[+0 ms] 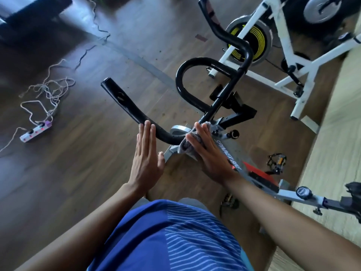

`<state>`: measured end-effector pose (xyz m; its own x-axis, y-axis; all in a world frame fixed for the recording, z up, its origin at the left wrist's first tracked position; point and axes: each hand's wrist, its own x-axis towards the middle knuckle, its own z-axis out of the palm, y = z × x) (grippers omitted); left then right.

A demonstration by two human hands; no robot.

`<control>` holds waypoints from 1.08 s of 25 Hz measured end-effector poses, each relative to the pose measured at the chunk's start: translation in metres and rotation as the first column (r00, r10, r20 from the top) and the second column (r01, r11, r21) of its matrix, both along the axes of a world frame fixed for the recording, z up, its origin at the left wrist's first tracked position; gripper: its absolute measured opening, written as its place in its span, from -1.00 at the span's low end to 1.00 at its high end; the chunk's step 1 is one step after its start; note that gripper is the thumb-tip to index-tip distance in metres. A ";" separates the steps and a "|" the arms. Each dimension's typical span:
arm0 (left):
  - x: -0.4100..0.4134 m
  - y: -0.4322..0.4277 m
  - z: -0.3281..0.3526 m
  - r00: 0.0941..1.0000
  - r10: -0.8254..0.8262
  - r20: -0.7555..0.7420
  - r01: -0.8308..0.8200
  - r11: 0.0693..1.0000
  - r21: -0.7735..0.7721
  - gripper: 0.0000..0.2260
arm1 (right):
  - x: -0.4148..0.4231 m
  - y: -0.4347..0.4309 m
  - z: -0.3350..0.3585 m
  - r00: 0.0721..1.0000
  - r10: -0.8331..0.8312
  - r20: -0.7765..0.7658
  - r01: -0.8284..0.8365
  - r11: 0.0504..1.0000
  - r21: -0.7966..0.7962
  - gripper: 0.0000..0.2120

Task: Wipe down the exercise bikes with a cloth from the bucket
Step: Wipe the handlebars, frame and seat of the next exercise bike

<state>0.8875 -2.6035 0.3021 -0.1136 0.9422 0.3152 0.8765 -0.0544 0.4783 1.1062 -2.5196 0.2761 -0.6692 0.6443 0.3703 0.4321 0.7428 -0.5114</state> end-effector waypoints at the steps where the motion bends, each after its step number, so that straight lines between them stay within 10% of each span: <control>1: 0.002 0.000 0.000 1.000 0.011 0.001 -0.011 1.000 -0.007 -0.18 | 0.005 0.007 0.000 1.000 0.017 0.000 -0.017 1.000 -0.013 -0.18; 13: 0.006 -0.003 0.006 0.997 0.048 -0.054 -0.052 0.996 -0.070 -0.17 | 0.015 0.039 0.021 0.989 -0.022 -0.145 0.001 0.990 -0.140 -0.54; 20: -0.009 -0.006 0.012 0.992 -0.014 -0.127 0.002 0.996 -0.094 -0.12 | -0.003 0.030 0.057 0.897 -0.381 -0.224 0.261 0.865 -0.429 -0.50; 27: -0.041 0.010 0.024 0.978 -0.139 -0.153 0.124 0.987 -0.101 -0.24 | -0.040 0.033 0.058 0.903 -0.430 0.018 0.426 0.887 -0.177 -0.56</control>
